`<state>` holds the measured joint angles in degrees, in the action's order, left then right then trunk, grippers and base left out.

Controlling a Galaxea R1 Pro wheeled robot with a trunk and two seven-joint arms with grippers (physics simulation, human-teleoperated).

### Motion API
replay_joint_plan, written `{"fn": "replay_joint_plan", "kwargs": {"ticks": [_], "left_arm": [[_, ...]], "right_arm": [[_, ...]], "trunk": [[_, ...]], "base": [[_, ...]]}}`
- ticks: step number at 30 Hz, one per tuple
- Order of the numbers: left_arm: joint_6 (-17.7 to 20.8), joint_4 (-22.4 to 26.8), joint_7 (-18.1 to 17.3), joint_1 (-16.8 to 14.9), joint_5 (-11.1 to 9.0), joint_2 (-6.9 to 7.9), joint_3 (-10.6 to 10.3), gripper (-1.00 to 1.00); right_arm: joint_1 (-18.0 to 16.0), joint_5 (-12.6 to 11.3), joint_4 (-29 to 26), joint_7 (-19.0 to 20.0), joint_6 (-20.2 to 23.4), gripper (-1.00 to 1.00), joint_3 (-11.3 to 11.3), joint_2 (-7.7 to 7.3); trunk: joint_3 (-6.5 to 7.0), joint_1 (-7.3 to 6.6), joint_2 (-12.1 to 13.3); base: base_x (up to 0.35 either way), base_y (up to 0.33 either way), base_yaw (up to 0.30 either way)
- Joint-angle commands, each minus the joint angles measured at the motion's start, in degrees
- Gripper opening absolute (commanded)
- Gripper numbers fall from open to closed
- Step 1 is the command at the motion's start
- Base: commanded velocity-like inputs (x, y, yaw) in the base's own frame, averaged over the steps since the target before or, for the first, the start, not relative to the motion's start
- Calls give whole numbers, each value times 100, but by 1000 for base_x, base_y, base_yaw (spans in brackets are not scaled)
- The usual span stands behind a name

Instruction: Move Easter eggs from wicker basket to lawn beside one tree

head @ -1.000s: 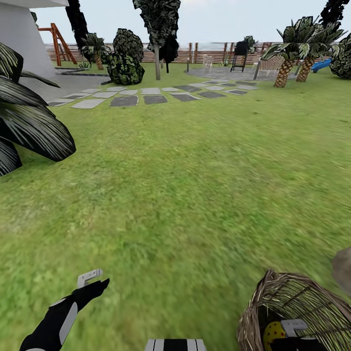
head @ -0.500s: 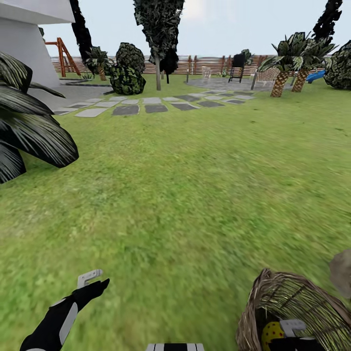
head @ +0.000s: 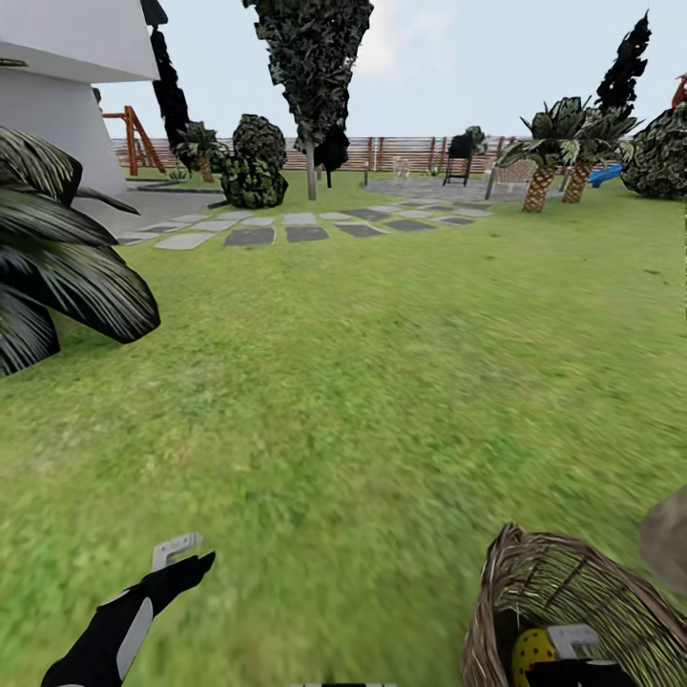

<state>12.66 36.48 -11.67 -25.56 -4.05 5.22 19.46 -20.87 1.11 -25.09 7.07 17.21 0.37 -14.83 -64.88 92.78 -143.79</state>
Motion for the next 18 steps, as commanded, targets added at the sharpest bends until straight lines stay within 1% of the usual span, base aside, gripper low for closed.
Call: {"fn": "replay_joint_plan", "kwargs": {"ticks": [1,18], "left_arm": [[45,8,-43,-2,-43,-3,23,100],[35,-1,-20,-2,-34,-11,15,100]], "right_arm": [[2,6,-13,22,37,-100,0,-2],[2,4,-13,24,27,-100,2,-10]], "trunk": [[18,-3,0],[395,-47,22]], "base": [[0,0,0],[0,0,0]]}}
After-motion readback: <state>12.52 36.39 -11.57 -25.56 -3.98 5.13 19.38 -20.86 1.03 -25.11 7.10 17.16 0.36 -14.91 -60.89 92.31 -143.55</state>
